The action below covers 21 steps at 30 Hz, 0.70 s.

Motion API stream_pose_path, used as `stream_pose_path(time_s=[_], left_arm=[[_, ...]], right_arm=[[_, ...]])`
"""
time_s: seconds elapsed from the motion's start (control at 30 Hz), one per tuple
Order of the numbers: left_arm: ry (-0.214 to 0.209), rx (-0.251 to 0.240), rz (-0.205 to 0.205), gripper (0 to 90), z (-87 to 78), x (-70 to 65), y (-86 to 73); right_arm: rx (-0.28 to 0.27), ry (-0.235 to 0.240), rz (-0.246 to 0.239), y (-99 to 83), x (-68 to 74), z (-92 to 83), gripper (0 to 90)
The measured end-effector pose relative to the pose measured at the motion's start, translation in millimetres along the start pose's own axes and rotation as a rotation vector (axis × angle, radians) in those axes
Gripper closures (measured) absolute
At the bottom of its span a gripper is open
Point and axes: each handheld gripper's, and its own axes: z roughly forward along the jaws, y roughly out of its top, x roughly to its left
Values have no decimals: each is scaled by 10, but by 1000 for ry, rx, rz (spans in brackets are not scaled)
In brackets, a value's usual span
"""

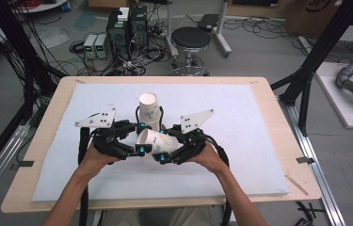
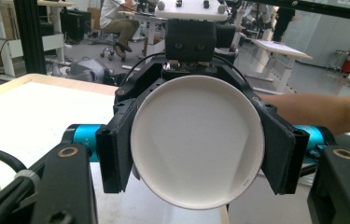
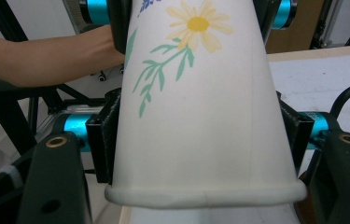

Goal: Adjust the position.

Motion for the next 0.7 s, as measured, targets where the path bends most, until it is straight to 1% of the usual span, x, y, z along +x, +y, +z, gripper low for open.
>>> stream_pose_path(time_s=[0.1,0.2,0.33,0.4,0.43,0.47,0.5,0.53,0.57,0.6,0.63,0.67,0.7], left_arm=[[8,4,3,356,-1,-1,-4],[17,9,-3,326,8,-5,-8],[11,9,2,331,16,0,-9],[12,10,-2,326,17,1,-6],[18,10,1,312,18,1,-4],[24,11,0,276,17,-1,-4],[26,11,-1,276,17,1,-4],[30,13,-2,228,14,1,-5],[34,15,1,228,11,1,-6],[32,16,-4,197,11,6,-8],[24,14,-19,149,19,12,-13],[25,24,-24,121,25,14,-15],[35,33,-17,101,27,11,-17]], right_arm=[[2,3,9,-1,3,-5,329],[4,6,11,-3,2,-3,335],[3,4,8,-4,3,-2,346],[-2,7,6,-2,4,-6,347],[-3,7,3,-2,3,-8,348],[-4,7,6,-1,5,-16,348],[-4,7,6,-1,5,-16,348],[-8,3,5,-1,5,-22,348],[-8,3,5,-1,5,-22,348],[-11,4,5,0,3,-28,348],[-12,3,6,-2,3,-32,348],[-12,0,6,0,2,-38,347],[-13,1,7,0,1,-41,347]])
